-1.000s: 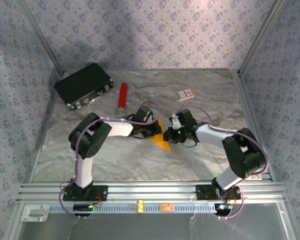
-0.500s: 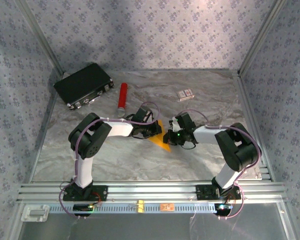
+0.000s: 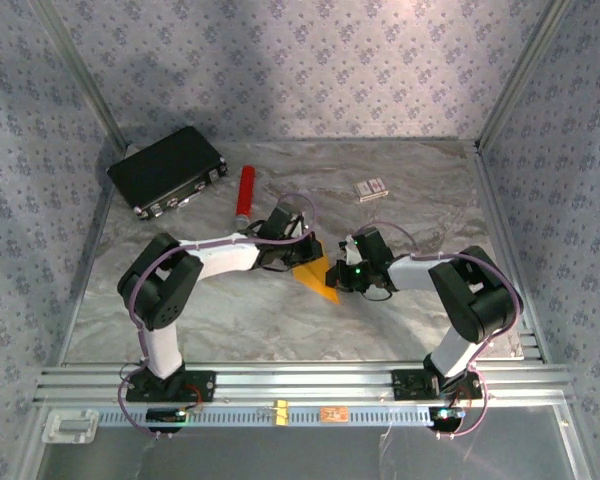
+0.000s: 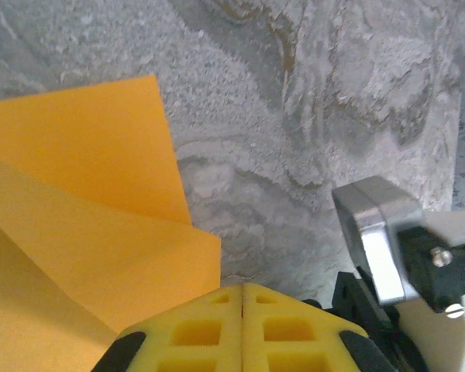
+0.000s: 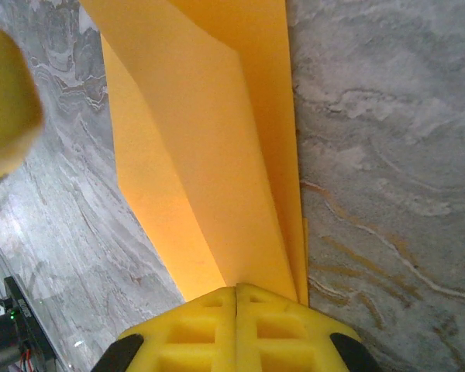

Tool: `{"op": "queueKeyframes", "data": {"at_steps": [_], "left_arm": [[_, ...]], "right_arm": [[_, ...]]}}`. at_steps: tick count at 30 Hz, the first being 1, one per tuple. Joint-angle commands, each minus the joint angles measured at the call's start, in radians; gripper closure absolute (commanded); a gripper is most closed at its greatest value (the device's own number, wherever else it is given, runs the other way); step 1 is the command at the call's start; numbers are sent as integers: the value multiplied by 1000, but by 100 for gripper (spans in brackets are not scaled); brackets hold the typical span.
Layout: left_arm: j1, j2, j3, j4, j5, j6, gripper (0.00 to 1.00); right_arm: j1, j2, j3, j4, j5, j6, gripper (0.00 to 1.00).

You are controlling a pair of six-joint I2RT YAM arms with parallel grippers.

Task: Fold a paper plane with a square sheet of paper (pick it up from the middle)
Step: Fourth fold the wing at the center of the table.

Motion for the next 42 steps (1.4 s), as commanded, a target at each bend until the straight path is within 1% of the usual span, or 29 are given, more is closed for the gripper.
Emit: {"op": "queueKeyframes", "data": {"at_steps": [1, 6, 8, 15, 25, 33, 42], "left_arm": [[-21, 16, -2, -12, -13, -26, 95], [-32, 55, -3, 26, 4, -67, 95], [-35, 70, 4, 0, -8, -70, 95], [-23, 88, -27, -5, -53, -64, 96], [52, 113, -39, -12, -75, -46, 96], [106, 120, -1, -53, -63, -14, 96], [167, 139, 19, -52, -44, -2, 96]], "right_arm": [[6, 34, -37, -64, 35, 17, 96], [6, 36, -37, -66, 37, 20, 97], [5, 34, -39, -65, 38, 19, 97], [6, 31, -51, -70, 42, 17, 97], [8, 19, -62, -96, 55, 1, 99], [11, 19, -69, -107, 46, -10, 100], [10, 7, -90, -109, 39, -11, 100]]}}
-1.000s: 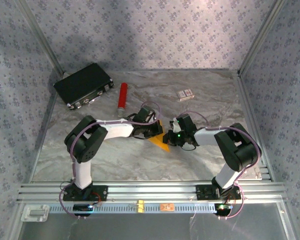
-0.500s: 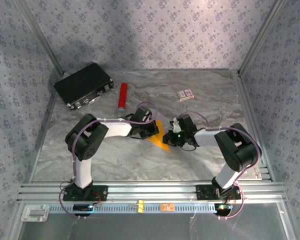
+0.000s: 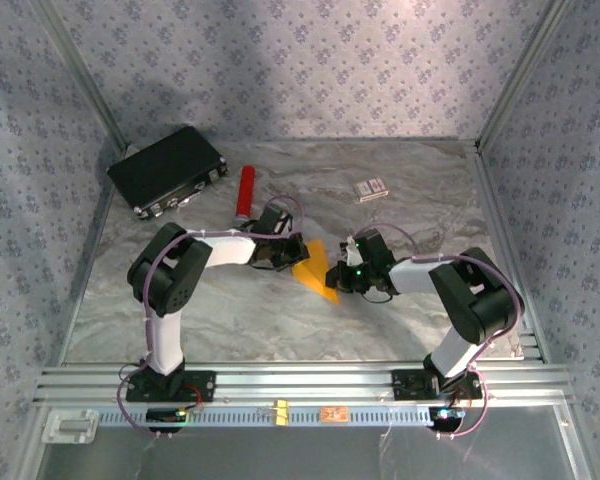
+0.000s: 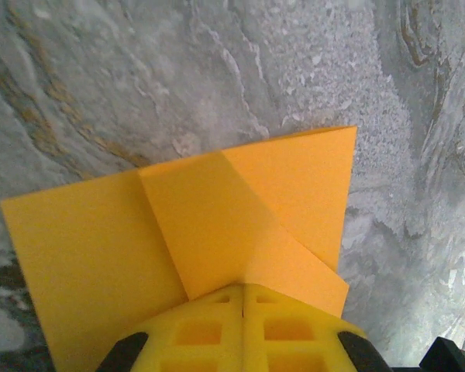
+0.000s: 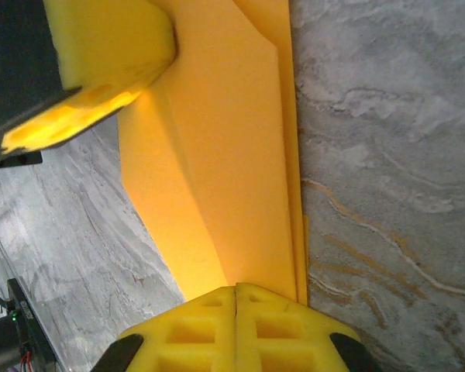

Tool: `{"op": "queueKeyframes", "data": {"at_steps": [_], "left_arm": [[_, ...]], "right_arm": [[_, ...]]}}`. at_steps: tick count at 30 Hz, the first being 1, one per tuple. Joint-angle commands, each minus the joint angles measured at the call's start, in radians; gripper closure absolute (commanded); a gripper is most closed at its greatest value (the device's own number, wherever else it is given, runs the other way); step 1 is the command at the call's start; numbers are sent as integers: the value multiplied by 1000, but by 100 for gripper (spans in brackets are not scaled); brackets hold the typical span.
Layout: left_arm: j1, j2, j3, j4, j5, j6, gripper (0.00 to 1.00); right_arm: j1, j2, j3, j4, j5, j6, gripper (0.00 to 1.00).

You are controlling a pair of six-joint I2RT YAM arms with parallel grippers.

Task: Fold a paper plane with a square sheet of paper (pick it up from the middle)
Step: Fourth fold the wing at the center of the table.

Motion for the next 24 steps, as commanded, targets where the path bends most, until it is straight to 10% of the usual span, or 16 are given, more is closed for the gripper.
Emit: {"op": "queueKeyframes", "data": {"at_steps": [1, 24], "left_arm": [[56, 31, 27, -42, -80, 31, 96], [106, -44, 114, -140, -78, 143, 93]], "right_arm": [[9, 16, -54, -164, 36, -21, 100], [2, 8, -49, -184, 30, -21, 100]]}}
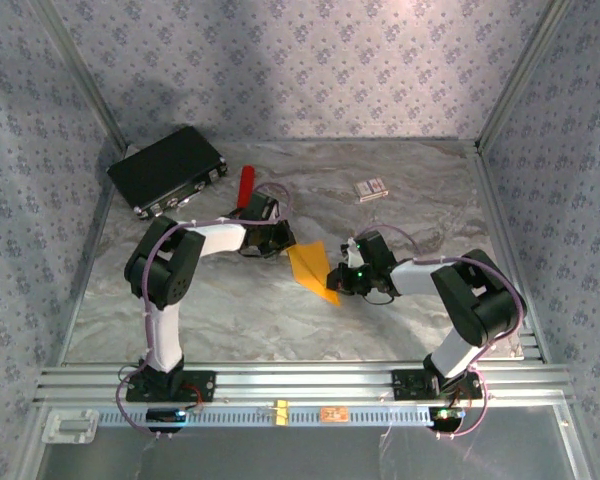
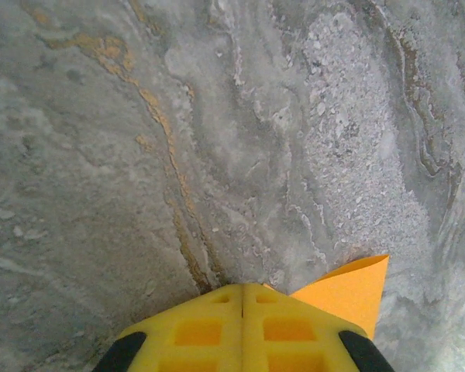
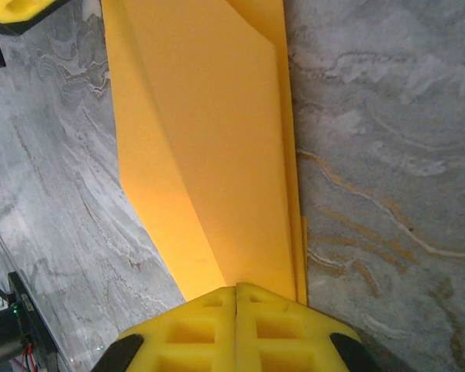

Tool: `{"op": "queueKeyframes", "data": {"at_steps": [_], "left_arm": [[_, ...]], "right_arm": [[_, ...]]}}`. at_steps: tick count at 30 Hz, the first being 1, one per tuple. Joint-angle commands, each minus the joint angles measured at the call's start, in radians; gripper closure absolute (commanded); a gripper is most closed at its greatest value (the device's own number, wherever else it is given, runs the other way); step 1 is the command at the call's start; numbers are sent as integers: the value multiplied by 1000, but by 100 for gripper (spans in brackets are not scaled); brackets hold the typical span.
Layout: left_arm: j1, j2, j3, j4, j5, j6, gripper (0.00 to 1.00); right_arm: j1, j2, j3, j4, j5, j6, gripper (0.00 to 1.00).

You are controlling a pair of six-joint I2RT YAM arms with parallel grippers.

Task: Fold a paper plane with a square sheet of paper (pick it up from the middle)
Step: Fourth fold the wing at the center of the table.

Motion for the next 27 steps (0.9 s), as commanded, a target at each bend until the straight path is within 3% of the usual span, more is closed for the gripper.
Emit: {"op": "queueKeyframes", "data": {"at_steps": [1, 7, 15, 27], "left_arm": [[-3, -82, 45, -73, -60, 48, 92], [-57, -137, 37, -96, -94, 54, 89], [-158, -100, 0, 11, 10, 35, 91], [-127, 20, -36, 37, 8, 28, 94]], "right_arm": [[2, 25, -37, -161, 38, -21, 100], [0, 26, -32, -161, 44, -21, 100], [-4, 26, -32, -158, 38, -20, 100], [-10, -13, -3, -169, 27, -21, 99]]}}
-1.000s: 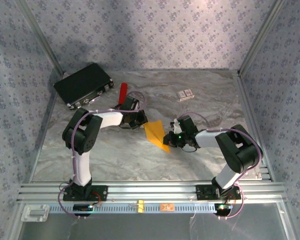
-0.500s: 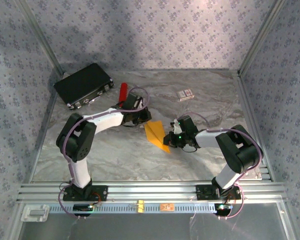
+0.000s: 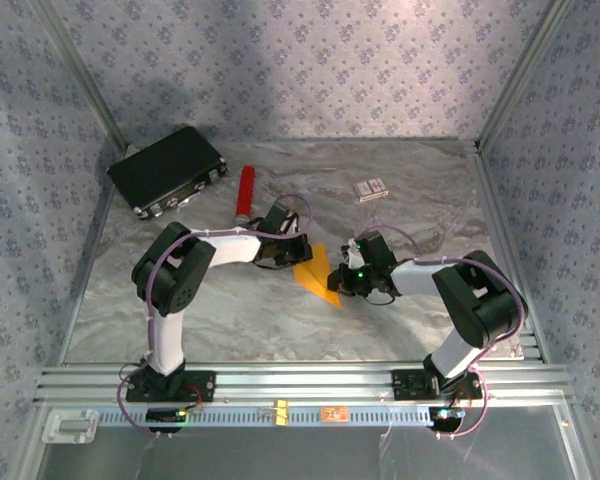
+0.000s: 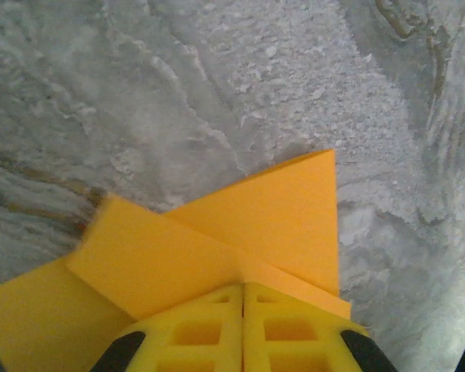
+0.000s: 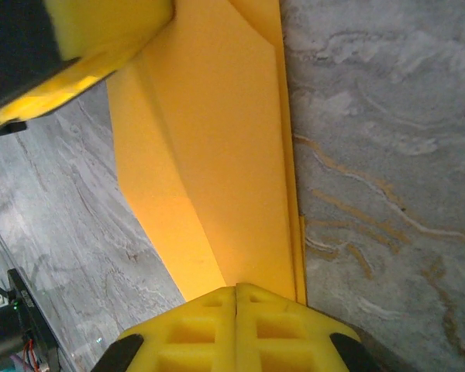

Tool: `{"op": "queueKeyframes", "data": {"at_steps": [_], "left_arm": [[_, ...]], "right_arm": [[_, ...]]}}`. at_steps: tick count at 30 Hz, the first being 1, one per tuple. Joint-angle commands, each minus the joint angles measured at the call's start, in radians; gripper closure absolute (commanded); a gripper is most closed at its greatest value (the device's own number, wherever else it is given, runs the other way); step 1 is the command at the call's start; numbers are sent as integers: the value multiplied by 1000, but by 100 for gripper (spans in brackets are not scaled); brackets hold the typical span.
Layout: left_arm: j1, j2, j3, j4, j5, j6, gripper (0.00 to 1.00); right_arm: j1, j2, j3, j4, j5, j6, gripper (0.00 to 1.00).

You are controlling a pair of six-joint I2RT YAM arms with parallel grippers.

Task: Fold a paper plane with a square sheet of paper (pick it up from the middle)
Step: Fourth fold the wing at the center of the table.

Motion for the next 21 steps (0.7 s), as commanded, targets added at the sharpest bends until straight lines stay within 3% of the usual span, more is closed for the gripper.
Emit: {"op": "queueKeyframes", "data": {"at_steps": [1, 9, 21], "left_arm": [[11, 29, -13, 0, -1, 4, 94], [26, 32, -26, -25, -3, 29, 95], [25, 25, -30, -24, -1, 34, 95]], "right_arm": [[-8, -5, 3, -140, 23, -21, 99], [11, -21, 142, -188, -4, -21, 99], [49, 171, 285, -230, 26, -59, 97]]}}
